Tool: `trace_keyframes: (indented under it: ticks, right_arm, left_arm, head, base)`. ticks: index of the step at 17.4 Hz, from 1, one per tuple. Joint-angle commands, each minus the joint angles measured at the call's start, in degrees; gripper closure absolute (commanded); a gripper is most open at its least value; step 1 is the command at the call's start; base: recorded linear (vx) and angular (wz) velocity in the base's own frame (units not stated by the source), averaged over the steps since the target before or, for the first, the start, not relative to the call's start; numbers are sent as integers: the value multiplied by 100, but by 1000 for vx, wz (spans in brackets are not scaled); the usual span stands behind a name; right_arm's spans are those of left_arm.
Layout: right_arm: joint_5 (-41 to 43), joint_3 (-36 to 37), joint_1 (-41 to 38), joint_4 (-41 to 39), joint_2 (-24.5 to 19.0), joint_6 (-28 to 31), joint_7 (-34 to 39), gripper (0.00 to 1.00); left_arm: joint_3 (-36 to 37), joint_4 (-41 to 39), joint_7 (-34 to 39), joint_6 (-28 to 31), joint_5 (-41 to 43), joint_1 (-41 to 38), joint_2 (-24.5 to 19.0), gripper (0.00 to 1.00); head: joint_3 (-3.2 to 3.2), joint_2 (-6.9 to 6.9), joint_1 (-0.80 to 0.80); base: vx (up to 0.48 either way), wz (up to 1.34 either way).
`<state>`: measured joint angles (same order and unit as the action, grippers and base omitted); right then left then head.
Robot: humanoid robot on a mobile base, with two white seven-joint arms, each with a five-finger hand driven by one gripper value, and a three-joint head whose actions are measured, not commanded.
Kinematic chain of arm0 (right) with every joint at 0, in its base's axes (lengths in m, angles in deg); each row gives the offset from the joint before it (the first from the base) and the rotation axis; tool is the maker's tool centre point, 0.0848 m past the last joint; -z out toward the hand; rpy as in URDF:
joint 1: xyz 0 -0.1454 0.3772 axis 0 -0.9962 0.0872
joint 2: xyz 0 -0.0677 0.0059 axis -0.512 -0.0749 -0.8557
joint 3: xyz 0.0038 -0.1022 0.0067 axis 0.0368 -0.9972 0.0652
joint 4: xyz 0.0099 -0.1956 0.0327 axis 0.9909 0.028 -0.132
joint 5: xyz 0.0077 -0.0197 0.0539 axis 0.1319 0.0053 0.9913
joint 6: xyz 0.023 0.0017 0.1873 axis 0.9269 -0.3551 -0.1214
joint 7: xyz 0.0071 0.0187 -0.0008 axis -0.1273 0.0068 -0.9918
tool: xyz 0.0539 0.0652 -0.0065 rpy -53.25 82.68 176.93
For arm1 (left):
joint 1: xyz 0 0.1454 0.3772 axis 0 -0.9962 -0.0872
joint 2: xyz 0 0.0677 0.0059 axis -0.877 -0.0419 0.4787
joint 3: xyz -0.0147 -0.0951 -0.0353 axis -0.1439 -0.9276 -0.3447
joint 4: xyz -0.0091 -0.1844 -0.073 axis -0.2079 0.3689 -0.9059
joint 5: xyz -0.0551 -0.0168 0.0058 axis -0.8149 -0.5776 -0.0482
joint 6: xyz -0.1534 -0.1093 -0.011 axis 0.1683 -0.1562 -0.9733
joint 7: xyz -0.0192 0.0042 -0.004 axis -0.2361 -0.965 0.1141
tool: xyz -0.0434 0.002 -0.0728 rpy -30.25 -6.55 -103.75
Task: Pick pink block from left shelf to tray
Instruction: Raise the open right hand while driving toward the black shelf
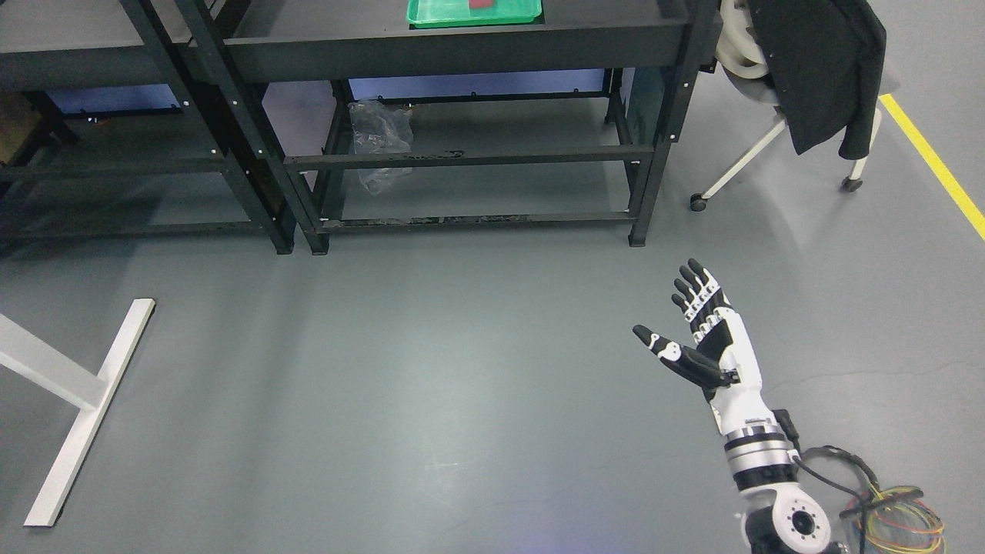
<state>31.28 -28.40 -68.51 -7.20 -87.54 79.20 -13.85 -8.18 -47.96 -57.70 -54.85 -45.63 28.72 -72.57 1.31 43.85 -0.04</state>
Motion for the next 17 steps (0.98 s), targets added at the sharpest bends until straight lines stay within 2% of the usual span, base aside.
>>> trace_keyframes:
  ticks: [1, 14, 15, 17]
  right_arm:
    - [0, -5, -2, 0, 100, -23, -5, 1]
    - [-61, -5, 7, 0, 100, 13, -57, 0]
    - [-444, -5, 51, 0, 100, -14, -92, 1]
    - [-2276, 4, 200, 0, 100, -75, -433, 1]
  left_arm:
    - [0, -100, 3, -2, 0, -114, -101, 0]
    - [0, -100, 3, -2, 0, -114, -101, 0]
    - [0, -100, 3, -2, 0, -114, -101, 0]
    - [0, -100, 3, -2, 0, -114, -101, 0]
  head:
    - [0, 0, 0]
    - [0, 0, 0]
    - [0, 0, 0]
    - [0, 0, 0]
  base:
    - [0, 0]
    - [0, 0]
    - [0, 0]
    - [6, 0]
